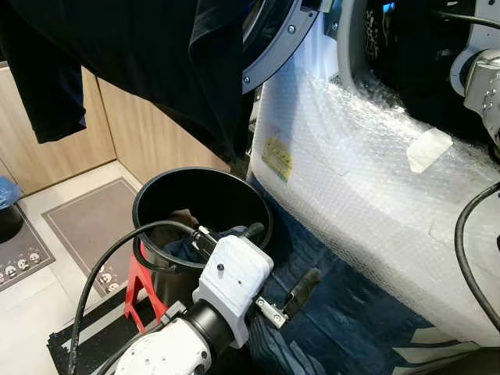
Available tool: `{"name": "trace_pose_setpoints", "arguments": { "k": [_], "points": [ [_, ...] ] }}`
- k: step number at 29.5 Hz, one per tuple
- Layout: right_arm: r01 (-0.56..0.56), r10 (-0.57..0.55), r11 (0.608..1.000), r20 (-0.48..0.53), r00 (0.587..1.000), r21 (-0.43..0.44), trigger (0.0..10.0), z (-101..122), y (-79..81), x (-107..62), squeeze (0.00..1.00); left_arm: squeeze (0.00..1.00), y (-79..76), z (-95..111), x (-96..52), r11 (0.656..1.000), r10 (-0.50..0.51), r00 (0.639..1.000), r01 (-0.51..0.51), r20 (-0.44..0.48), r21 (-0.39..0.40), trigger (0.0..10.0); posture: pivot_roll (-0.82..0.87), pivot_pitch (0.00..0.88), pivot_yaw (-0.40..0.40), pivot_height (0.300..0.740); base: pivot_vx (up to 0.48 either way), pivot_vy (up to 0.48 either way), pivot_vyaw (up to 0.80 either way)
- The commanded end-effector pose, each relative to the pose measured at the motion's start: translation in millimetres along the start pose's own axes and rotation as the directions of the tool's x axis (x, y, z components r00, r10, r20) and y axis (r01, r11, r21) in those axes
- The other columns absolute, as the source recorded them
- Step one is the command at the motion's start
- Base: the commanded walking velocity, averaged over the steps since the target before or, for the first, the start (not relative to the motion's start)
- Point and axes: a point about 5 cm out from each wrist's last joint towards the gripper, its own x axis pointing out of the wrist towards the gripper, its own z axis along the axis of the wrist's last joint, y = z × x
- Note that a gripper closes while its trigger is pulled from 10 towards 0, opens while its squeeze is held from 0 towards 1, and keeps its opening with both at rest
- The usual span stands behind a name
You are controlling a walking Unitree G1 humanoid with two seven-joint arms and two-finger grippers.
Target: Clothes washing
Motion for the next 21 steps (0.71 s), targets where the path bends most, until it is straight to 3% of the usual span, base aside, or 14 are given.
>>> {"name": "trace_pose_setpoints", "arguments": {
  "k": [1, 15, 21],
  "points": [
    [0.021, -0.021, 1.0, -0.013, 1.0, 0.022, 10.0, 3, -12.4, -1.5, 1.0, 0.0, -2.8, 0, 2.1, 1.0, -0.028, 1.0, 0.027, 0.0, -0.011, 10.0, 0.09, 0.156, -0.192, 0.74, 0.0, 0.0, 0.0],
    [0.053, -0.05, 0.997, -0.037, 0.998, 0.061, 10.0, 3, -40.1, -3.2, 1.0, 0.0, 6.8, 2, 10.9, 0.998, -0.053, 0.998, 0.052, 0.023, 0.04, 10.0, 0.07, 0.097, -0.154, 0.74, 0.0, 0.0, 0.0],
    [0.006, -0.006, 1.0, -0.034, 0.999, 0.007, 10.0, 2, -45.9, -3.8, 1.0, 0.0, 9.6, 2, 14.2, 0.996, -0.073, 0.997, 0.071, 0.032, 0.053, 10.0, 0.06, 0.083, -0.137, 0.74, 0.0, 0.0, 0.0]
  ]
}}
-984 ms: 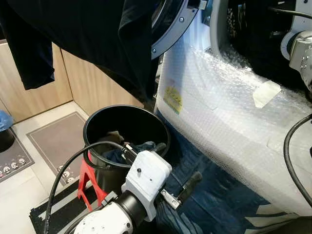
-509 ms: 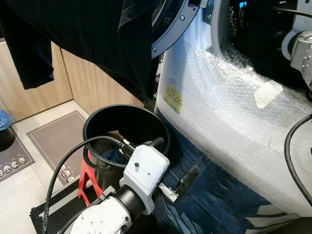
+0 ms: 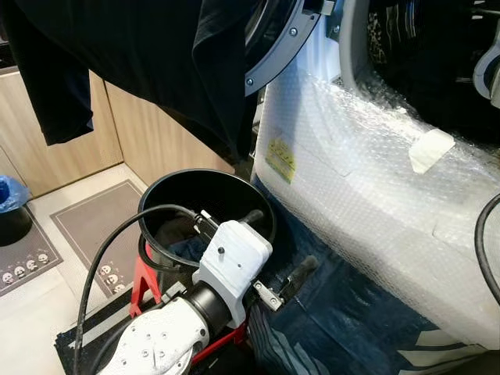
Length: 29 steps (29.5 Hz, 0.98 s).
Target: Clothes washing
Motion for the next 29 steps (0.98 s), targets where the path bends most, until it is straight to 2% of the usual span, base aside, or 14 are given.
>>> {"name": "trace_pose_setpoints", "arguments": {
  "k": [1, 2, 5, 12, 14, 18, 19, 20, 21, 22, 25, 29],
  "points": [
    [0.023, -0.023, 0.999, 0.008, 1.0, -0.023, 10.0, 3, -15.1, -2.5, 1.0, 0.0, -1.2, 0, 1.8, 1.0, -0.023, 1.0, 0.023, 0.009, -0.002, 10.0, 0.06, 0.083, -0.137, 0.74, 0.0, 0.0, 0.0],
    [-0.005, 0.006, 0.999, 0.02, 1.0, -0.043, 10.0, 5, -14.5, -3.1, 1.0, 0.0, -0.8, 0, 2.8, 1.0, -0.029, 1.0, 0.029, 0.012, -0.001, 10.0, 0.05, 0.076, -0.131, 0.74, 0.0, 0.0, 0.0],
    [-0.02, 0.02, 1.0, 0.007, 1.0, -0.005, 10.0, 6, -17.0, -4.3, 1.0, 0.0, -0.2, 1, 4.7, 0.999, -0.037, 0.999, 0.037, 0.017, 0.003, 10.0, 0.05, 0.07, -0.126, 0.74, 0.0, 0.0, 0.0],
    [0.052, -0.052, 0.998, 0.024, 0.998, 0.031, 10.0, 8, -36.8, -7.2, 1.0, 0.0, 2.2, 1, 7.7, 0.998, -0.055, 0.998, 0.054, 0.028, 0.016, 10.0, 0.04, 0.05, -0.112, 0.74, 0.0, 0.0, 0.0],
    [0.018, -0.018, 1.0, 0.025, 1.0, 0.005, 10.0, 7, -39.2, -8.0, 1.0, 0.0, 3.4, 1, 8.7, 0.998, -0.061, 0.998, 0.06, 0.029, 0.024, 10.0, 0.04, 0.043, -0.107, 0.74, 0.0, 0.0, 0.0],
    [-0.107, 0.11, 0.992, 0.036, 0.993, -0.061, 10.0, 9, -31.0, -9.9, 1.0, 0.0, 4.3, 1, 8.9, 0.997, -0.069, 0.997, 0.068, 0.032, 0.028, 10.0, 0.04, 0.032, -0.1, 0.74, 0.0, 0.0, 0.0],
    [-0.153, 0.158, 0.984, 0.047, 0.986, -0.097, 10.0, 11, -28.1, -11.8, 0.91, 0.0, 4.6, 1, 9.1, 0.997, -0.071, 0.997, 0.07, 0.032, 0.03, 10.0, 0.04, 0.03, -0.1, 0.74, 0.0, 0.0, 0.0],
    [-0.164, 0.17, 0.981, 0.051, 0.984, -0.106, 10.0, 11, -27.7, -12.5, 0.91, 0.0, 4.6, 1, 9.2, 0.997, -0.072, 0.997, 0.071, 0.033, 0.031, 10.0, 0.04, 0.03, -0.1, 0.74, 0.0, 0.0, 0.0],
    [-0.18, 0.191, 0.975, 0.074, 0.979, -0.134, 10.0, 12, -27.6, -14.2, 0.0, 0.0, 4.7, 1, 9.2, 0.997, -0.073, 0.997, 0.072, 0.034, 0.033, 10.0, 0.04, 0.03, -0.1, 0.74, 0.0, 0.0, 0.0],
    [-0.232, 0.256, 0.954, 0.11, 0.96, -0.191, 10.0, 14, -28.7, -19.6, 0.0, 0.0, 5.3, 1, 9.4, 0.997, -0.074, 0.997, 0.072, 0.035, 0.035, 10.0, 0.04, 0.029, -0.098, 0.74, 0.0, 0.0, 0.0],
    [-0.24, 0.292, 0.922, 0.138, 0.946, -0.304, 10.0, 13, -34.4, -28.5, 0.0, 0.0, 6.0, 1, 9.2, 0.996, -0.077, 0.996, 0.076, 0.035, 0.036, 10.0, 0.03, 0.025, -0.096, 0.74, 0.0, 0.0, 0.0],
    [-0.247, 0.286, 0.921, 0.091, 0.954, -0.303, 10.0, 7, -40.8, -32.9, 0.0, 0.0, 5.6, 1, 10.0, 0.996, -0.083, 0.996, 0.081, 0.038, 0.036, 10.0, 0.03, 0.024, -0.096, 0.74, 0.0, 0.0, 0.0]
  ]
}}
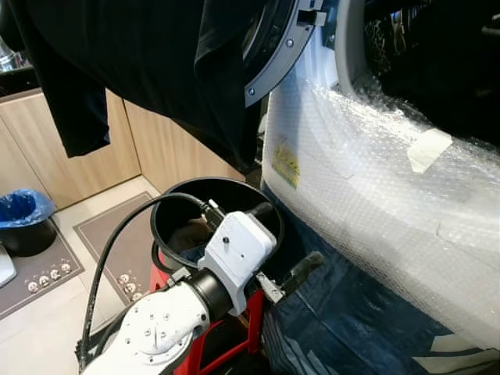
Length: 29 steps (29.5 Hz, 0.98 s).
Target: Clothes washing
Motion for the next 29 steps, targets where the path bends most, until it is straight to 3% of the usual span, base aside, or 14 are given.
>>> {"name": "trace_pose_setpoints", "arguments": {
  "k": [1, 6, 9, 14, 18, 19, 20, 21, 26, 27, 29],
  "points": [
    [0.027, -0.027, 1.0, 0.006, 1.0, 0.001, 10.0, 4, -9.1, -11.2, 0.0, 0.0, -2.1, 1, 1.8, 1.0, -0.023, 1.0, 0.023, 0.011, -0.006, 10.0, 0.03, 0.024, -0.096, 0.74, 0.0, 0.0, 0.0],
    [0.08, -0.08, 0.997, -0.021, 0.997, 0.004, 10.0, -8, -16.2, -22.5, 0.0, 0.0, -1.2, 1, 2.8, 1.0, -0.027, 1.0, 0.027, 0.015, -0.005, 10.0, 0.02, 0.012, -0.091, 0.74, 0.0, 0.0, 0.0],
    [0.095, -0.093, 0.995, 0.064, 0.994, -0.027, 10.0, -2, -6.0, -30.7, 0.0, 0.0, 0.4, 0, 3.1, 1.0, -0.029, 0.999, 0.029, 0.016, -0.001, 10.0, 0.01, 0.011, -0.087, 0.74, 0.0, 0.0, 0.0],
    [0.213, -0.225, 0.974, 0.203, 0.953, 0.077, 10.0, 20, 12.9, -32.4, 0.0, 0.0, 0.6, 0, 3.9, 0.999, -0.032, 0.999, 0.032, 0.02, -0.001, 10.0, -0.01, 0.011, -0.083, 0.74, 0.0, 0.0, 0.0],
    [0.185, -0.228, 0.96, 0.201, 0.953, 0.211, 10.0, 22, 58.9, -31.0, 0.0, 0.0, -0.3, 0, 7.7, 0.999, -0.042, 0.999, 0.043, 0.03, -0.007, 10.0, -0.03, 0.012, -0.08, 0.74, 0.0, 0.0, 0.0],
    [0.179, -0.228, 0.95, 0.175, 0.958, 0.257, 10.0, 22, 77.4, -29.6, 0.0, 0.0, -0.3, 1, 8.7, 0.999, -0.046, 0.998, 0.046, 0.034, -0.005, 10.0, -0.04, 0.013, -0.08, 0.74, 0.0, 0.0, 0.0],
    [0.179, -0.228, 0.95, 0.175, 0.958, 0.257, 10.0, 22, 77.4, -29.6, 0.0, 0.0, -0.3, 1, 8.7, 0.999, -0.046, 0.998, 0.046, 0.034, -0.005, 10.0, -0.04, 0.013, -0.08, 0.74, 0.0, 0.0, 0.0],
    [0.186, -0.236, 0.941, 0.156, 0.959, 0.282, 10.0, 20, 87.5, -28.7, 0.0, 0.0, -0.3, 1, 9.4, 0.999, -0.048, 0.998, 0.048, 0.037, -0.004, 10.0, -0.04, 0.014, -0.081, 0.74, 0.0, 0.0, 0.0],
    [0.271, -0.296, 0.924, 0.057, 0.953, 0.271, 10.0, 7, 107.8, -21.7, 0.0, 0.0, -0.5, 1, 10.3, 0.999, -0.049, 0.998, 0.049, 0.038, -0.006, 10.0, -0.04, 0.018, -0.086, 0.74, 0.0, 0.0, 0.0],
    [0.246, -0.254, 0.936, -0.003, 0.967, 0.252, 10.0, -4, 122.2, -17.4, 0.0, 0.0, -1.4, 1, 10.3, 0.999, -0.049, 0.998, 0.049, 0.04, -0.006, 10.0, -0.04, 0.022, -0.095, 0.74, 0.0, 0.0, 0.0],
    [0.238, -0.237, 0.955, -0.026, 0.971, 0.175, 10.0, -11, 133.9, -17.2, 0.0, 0.0, -1.7, 1, 9.3, 0.999, -0.04, 0.998, 0.041, 0.039, -0.008, 10.0, -0.03, 0.027, -0.102, 0.74, 0.0, 0.0, 0.0]
  ]
}}
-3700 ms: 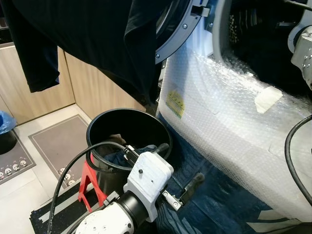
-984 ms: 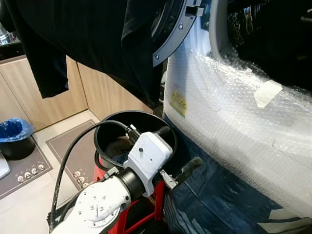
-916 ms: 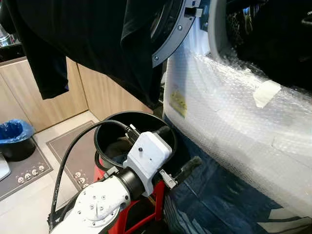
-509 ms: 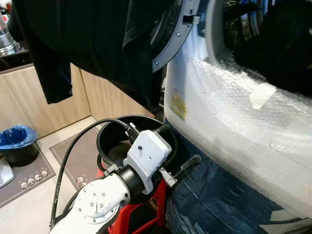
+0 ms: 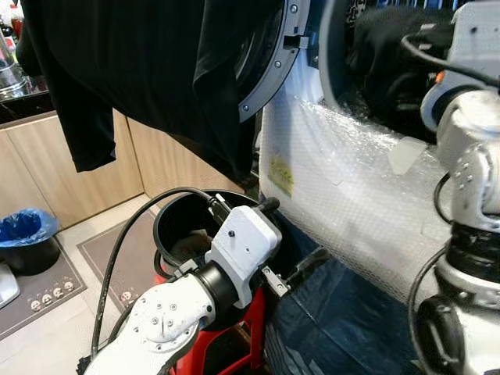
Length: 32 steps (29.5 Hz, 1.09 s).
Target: Clothes washing
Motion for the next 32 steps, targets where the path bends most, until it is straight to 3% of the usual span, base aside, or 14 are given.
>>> {"name": "trace_pose_setpoints", "arguments": {
  "k": [1, 4, 7, 14, 17, 24, 26, 29, 32],
  "points": [
    [0.009, -0.01, 0.998, -0.013, 1.0, -0.068, 10.0, -4, 4.6, -4.6, 0.0, 0.0, -2.3, 2, -0.2, 1.0, -0.004, 1.0, 0.004, 0.014, -0.004, 10.0, -0.03, 0.031, -0.104, 0.74, 0.0, 0.0, 0.0],
    [0.019, -0.022, 0.998, -0.058, 0.998, -0.054, 10.0, -6, 6.6, -5.2, 0.0, 0.0, -3.0, 1, -1.0, 1.0, 0.002, 1.0, -0.002, 0.012, -0.011, 10.0, -0.03, 0.037, -0.108, 0.74, 0.0, 0.0, 0.0],
    [0.047, -0.034, 0.995, -0.141, 0.989, 0.085, 10.0, -4, 9.7, 1.6, 0.0, 0.0, -5.1, 1, -1.0, 1.0, -0.002, 1.0, 0.002, 0.014, -0.014, 10.0, -0.03, 0.042, -0.112, 0.74, 0.0, 0.0, 0.0],
    [0.067, -0.054, 0.991, -0.118, 0.992, 0.113, 10.0, 8, 14.4, 9.8, 0.0, 0.0, -5.6, 1, -0.7, 1.0, 0.001, 1.0, -0.001, 0.015, -0.02, 10.0, -0.03, 0.047, -0.117, 0.74, 0.0, 0.0, 0.0],
    [0.08, -0.056, 0.977, -0.128, 0.99, 0.196, 10.0, 22, 19.0, 23.3, 0.0, 0.0, -6.9, 0, -0.1, 1.0, 0.002, 1.0, -0.002, 0.014, -0.025, 10.0, -0.03, 0.051, -0.117, 0.74, 0.0, 0.0, 0.0],
    [0.19, -0.147, 0.932, -0.159, 0.976, 0.31, 10.0, 32, 14.2, 50.4, 0.0, 0.0, -7.4, 1, 1.8, 1.0, 0.001, 1.0, -0.001, 0.018, -0.025, 10.0, -0.02, 0.051, -0.12, 0.74, 0.0, 0.0, 0.0],
    [0.251, -0.202, 0.916, -0.181, 0.963, 0.313, 10.0, 29, 9.4, 55.2, 0.0, 0.0, -7.3, 1, 1.6, 1.0, 0.005, 1.0, -0.005, 0.017, -0.02, 10.0, -0.02, 0.051, -0.122, 0.74, 0.0, 0.0, 0.0],
    [0.372, -0.324, 0.901, -0.223, 0.919, 0.224, 10.0, 18, 1.9, 59.2, 0.0, 0.0, -8.0, 1, 1.0, 1.0, 0.018, 1.0, -0.017, 0.015, -0.021, 10.0, 0.0, 0.048, -0.129, 0.74, 0.0, 0.0, 0.0],
    [0.393, -0.356, 0.908, -0.226, 0.907, 0.147, 10.0, 7, 0.1, 60.1, 0.0, 0.0, -8.2, 1, -0.3, 1.0, 0.028, 1.0, -0.028, 0.009, -0.013, 10.0, 0.03, 0.043, -0.138, 0.74, 0.0, 0.0, 0.0]
  ]
}}
